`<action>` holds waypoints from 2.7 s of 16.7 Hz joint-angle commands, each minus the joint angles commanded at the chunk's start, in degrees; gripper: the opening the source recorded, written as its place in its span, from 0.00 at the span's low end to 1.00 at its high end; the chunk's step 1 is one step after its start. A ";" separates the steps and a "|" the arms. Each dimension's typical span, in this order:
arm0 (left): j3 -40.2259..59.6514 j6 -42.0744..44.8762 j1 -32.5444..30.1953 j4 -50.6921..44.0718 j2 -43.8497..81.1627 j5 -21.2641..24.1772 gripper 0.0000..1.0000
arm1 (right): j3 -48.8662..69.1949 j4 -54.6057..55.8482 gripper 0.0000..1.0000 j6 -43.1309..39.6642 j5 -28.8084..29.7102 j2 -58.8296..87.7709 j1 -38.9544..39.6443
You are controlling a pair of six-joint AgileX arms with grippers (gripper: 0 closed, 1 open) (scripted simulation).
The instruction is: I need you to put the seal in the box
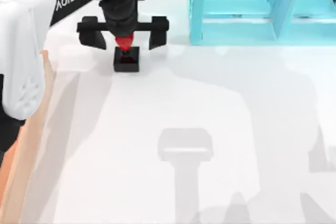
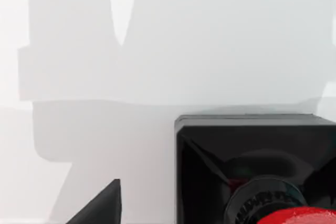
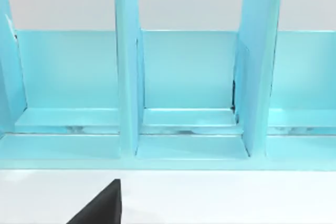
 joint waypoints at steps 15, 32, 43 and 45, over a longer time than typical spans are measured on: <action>0.00 0.00 0.00 0.00 0.00 0.00 0.00 | 0.00 0.00 1.00 0.00 0.00 0.00 0.00; 22.42 -0.16 -0.36 -16.82 5.96 0.08 0.00 | 0.00 0.00 1.00 0.00 0.00 0.00 0.00; 41.20 0.05 -0.26 -31.36 9.39 0.08 0.00 | 0.00 0.00 1.00 0.00 0.00 0.00 0.00; 40.59 0.44 0.12 -31.11 8.72 0.20 0.00 | 0.00 0.00 1.00 0.00 0.00 0.00 0.00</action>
